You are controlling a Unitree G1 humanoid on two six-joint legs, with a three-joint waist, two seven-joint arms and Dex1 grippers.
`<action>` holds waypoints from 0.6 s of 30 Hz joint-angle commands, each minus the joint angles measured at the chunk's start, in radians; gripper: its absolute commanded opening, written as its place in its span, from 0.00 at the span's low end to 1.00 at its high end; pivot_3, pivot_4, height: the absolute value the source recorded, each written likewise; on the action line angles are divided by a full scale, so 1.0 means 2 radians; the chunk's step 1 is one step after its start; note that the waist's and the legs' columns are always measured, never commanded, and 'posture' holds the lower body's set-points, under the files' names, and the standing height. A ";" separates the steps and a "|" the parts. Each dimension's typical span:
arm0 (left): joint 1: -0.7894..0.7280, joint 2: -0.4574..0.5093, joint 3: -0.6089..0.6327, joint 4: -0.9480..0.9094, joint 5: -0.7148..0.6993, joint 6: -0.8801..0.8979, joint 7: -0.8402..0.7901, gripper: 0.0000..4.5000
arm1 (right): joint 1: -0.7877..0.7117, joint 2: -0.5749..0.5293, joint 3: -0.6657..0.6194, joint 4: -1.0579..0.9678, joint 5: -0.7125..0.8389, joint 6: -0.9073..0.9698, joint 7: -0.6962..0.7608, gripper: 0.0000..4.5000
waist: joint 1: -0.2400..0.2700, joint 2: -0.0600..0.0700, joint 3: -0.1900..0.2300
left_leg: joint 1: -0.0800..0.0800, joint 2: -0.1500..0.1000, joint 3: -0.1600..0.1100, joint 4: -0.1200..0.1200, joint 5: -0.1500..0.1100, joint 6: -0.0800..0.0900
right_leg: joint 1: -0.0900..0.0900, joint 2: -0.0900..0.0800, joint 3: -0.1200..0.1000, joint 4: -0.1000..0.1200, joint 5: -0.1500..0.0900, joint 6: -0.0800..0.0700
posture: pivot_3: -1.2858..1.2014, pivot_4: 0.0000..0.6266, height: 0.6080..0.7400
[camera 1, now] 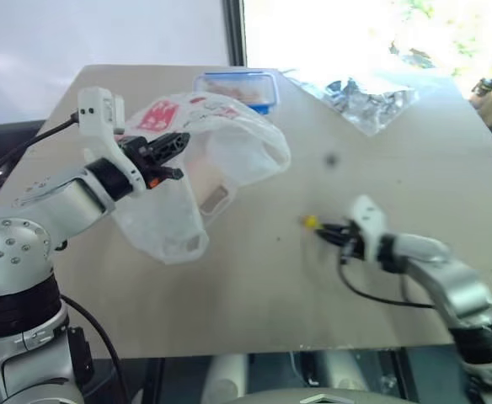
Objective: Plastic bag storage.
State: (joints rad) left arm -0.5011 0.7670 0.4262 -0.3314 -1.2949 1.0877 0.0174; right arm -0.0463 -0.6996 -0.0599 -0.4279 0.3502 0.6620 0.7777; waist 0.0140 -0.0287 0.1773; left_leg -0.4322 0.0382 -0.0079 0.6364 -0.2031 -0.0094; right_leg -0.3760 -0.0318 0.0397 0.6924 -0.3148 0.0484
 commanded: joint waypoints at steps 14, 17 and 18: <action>0.001 -0.004 0.004 -0.017 -0.017 -0.014 -0.005 0.00 | -0.466 0.257 0.136 0.350 -0.109 -0.091 -0.080 0.67 | -0.025 -0.001 0.004 | 0.001 0.004 -0.005 -0.001 0.005 -0.005 | -0.003 0.009 0.000 0.002 0.004 -0.005 | 0.52 0.24 1.00; -0.010 0.000 0.000 -0.007 -0.011 -0.016 -0.010 0.00 | -0.440 0.227 0.146 0.331 -0.114 -0.092 -0.057 0.67 | 0.003 -0.003 0.002 | -0.001 0.003 -0.011 -0.002 0.003 -0.005 | -0.003 0.007 -0.001 0.001 0.004 -0.005 | 0.52 0.24 1.00; -0.013 0.000 -0.002 -0.006 -0.008 -0.018 -0.012 0.00 | -0.436 0.226 0.145 0.327 -0.114 -0.094 -0.057 0.67 | 0.006 -0.003 0.002 | -0.002 0.001 -0.011 -0.002 0.002 -0.005 | -0.003 0.006 0.000 0.001 0.004 -0.005 | 0.52 0.24 1.00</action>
State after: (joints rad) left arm -0.4938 0.7609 0.4231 -0.3266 -1.3145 1.0763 0.0076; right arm -0.9109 -0.2476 0.2375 0.2617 0.1211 0.4820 0.6515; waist 0.0255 -0.0346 0.1818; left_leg -0.4404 0.0373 -0.0303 0.6329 -0.1991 -0.0174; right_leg -0.3833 -0.0244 0.0404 0.6932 -0.3069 0.0399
